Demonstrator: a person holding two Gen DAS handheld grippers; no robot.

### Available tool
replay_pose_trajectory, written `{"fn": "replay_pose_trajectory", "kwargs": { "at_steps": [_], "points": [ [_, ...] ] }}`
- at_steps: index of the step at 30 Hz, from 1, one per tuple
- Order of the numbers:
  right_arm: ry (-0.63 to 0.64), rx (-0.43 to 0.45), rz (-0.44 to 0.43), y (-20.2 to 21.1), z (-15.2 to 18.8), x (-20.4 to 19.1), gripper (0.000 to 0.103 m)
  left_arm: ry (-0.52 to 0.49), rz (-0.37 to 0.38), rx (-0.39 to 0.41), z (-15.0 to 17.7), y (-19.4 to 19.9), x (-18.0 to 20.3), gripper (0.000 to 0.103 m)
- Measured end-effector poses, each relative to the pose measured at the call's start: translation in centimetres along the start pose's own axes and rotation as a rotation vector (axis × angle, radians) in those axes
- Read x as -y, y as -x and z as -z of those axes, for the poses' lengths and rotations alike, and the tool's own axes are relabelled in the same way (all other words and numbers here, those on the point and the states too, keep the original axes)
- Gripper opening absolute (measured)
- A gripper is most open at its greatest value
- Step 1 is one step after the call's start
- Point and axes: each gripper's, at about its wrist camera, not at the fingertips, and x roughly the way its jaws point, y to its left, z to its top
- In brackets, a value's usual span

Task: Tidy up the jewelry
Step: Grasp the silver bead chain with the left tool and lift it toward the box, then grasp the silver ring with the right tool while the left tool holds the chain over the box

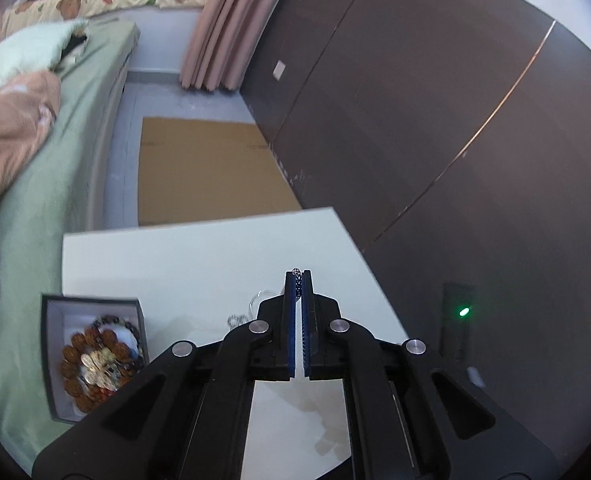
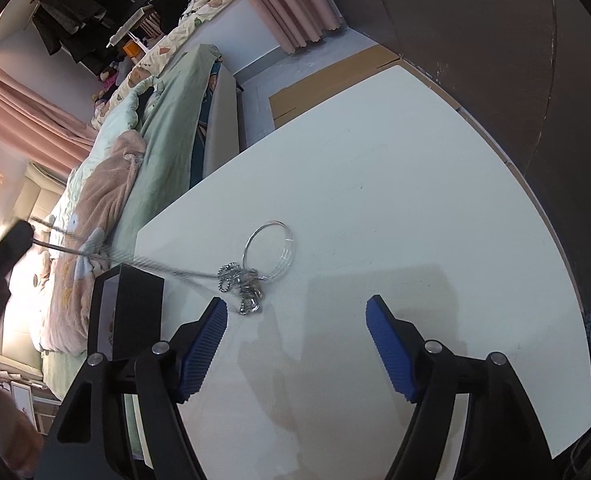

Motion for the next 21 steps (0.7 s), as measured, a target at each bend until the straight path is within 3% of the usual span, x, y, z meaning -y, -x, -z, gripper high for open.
{"fn": "replay_pose_trajectory", "kwargs": {
  "at_steps": [7, 14, 21],
  "points": [
    [-0.001, -0.004, -0.023, -0.1, -0.2, -0.2, 0.07, -0.05, -0.034, 0.071, -2.0, 3.5, 1.8, 0.003],
    [0.023, -0.017, -0.026, -1.3, -1.2, -1.5, 0.07, -0.06, -0.091, 0.132, -3.8, 7.6, 1.2, 0.003],
    [0.081, -0.074, -0.01, -4.2, -0.6, -4.4, 0.058, -0.08, -0.13, 0.187, -5.1, 11.2, 1.2, 0.003]
  ]
}}
